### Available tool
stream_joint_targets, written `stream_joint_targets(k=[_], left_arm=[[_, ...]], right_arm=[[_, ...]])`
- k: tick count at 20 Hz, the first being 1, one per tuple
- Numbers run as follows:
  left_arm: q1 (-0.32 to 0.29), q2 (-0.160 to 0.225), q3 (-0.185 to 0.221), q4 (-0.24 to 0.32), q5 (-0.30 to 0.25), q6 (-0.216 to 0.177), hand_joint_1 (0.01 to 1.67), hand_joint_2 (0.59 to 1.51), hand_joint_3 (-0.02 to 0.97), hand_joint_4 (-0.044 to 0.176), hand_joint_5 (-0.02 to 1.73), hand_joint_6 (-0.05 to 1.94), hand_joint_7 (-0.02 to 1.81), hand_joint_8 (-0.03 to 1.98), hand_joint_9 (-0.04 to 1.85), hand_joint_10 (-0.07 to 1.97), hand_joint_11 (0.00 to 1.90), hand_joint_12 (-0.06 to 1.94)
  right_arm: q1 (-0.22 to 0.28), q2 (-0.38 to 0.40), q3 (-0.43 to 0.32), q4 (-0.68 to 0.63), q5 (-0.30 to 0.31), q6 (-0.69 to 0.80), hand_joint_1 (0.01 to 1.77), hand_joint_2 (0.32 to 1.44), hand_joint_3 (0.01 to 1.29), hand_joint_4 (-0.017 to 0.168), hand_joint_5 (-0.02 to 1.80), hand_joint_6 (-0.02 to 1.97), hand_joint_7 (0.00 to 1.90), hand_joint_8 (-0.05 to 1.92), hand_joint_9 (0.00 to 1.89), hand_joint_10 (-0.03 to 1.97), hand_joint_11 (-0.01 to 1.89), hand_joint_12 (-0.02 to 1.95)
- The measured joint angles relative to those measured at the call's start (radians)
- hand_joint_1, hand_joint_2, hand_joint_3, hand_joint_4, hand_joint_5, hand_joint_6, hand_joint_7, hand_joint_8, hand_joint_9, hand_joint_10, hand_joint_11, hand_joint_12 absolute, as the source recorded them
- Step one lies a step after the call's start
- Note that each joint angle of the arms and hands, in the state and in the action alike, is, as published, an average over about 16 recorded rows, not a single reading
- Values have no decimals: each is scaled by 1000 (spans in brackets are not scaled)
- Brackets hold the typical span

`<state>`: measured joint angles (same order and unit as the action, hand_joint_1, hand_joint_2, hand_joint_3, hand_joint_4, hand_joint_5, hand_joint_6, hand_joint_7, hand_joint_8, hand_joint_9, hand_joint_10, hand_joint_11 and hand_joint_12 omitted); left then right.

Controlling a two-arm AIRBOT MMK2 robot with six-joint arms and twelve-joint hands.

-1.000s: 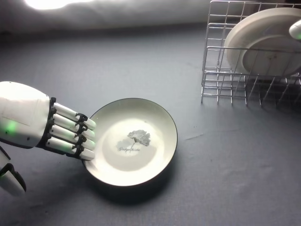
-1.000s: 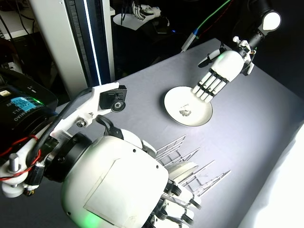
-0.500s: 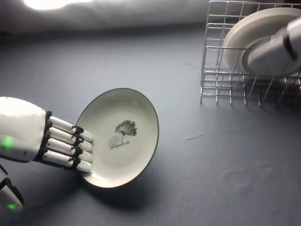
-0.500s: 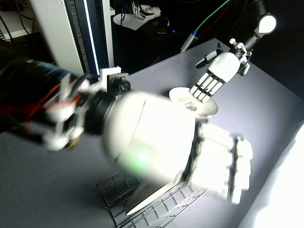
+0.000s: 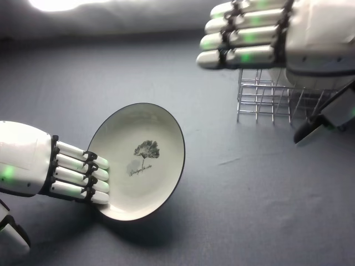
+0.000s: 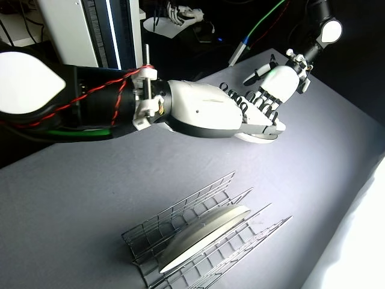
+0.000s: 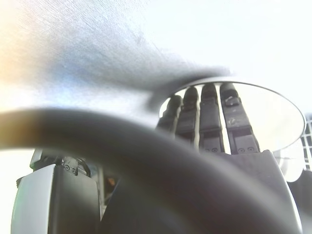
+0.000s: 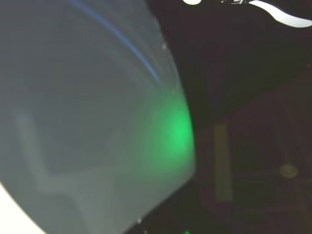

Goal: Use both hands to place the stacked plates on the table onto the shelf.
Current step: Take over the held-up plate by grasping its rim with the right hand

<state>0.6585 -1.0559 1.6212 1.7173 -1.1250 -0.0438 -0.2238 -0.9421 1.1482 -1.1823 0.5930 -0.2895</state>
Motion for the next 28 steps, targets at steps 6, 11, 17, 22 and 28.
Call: stream_joint_targets(k=[6,11,17,22,28], left_arm=[[3,1,-2,-5,2,2,14,1165,4,-12,-7,-28,17,-4,11,-15,15,-23],[3,0,-1,-5,2,2,14,1164,4,-12,-8,-28,15,-4,10,-15,15,-23],[2,-1,0,-5,1,2,14,1166,4,-12,-7,-28,13,-4,10,-15,15,-22],[2,-2,3,-4,-1,2,14,1167,4,-12,-7,-29,12,-4,9,-15,16,-22],[0,-7,10,-3,-6,2,14,1167,5,-12,-7,-30,14,-4,9,-14,16,-21]], right_arm=[[-30,-101,51,-102,9,-44,777,694,13,3,20,19,21,12,15,24,22,16],[-51,-202,112,-134,1,-71,817,683,13,3,20,18,21,12,16,24,22,16],[-75,-323,183,-106,-11,-89,818,682,13,3,19,19,20,12,20,24,22,16],[-94,-424,255,-71,-11,-99,840,683,13,3,18,19,20,12,21,24,22,15],[-118,-531,345,-29,-5,-105,883,690,14,3,17,19,20,12,22,24,22,15]])
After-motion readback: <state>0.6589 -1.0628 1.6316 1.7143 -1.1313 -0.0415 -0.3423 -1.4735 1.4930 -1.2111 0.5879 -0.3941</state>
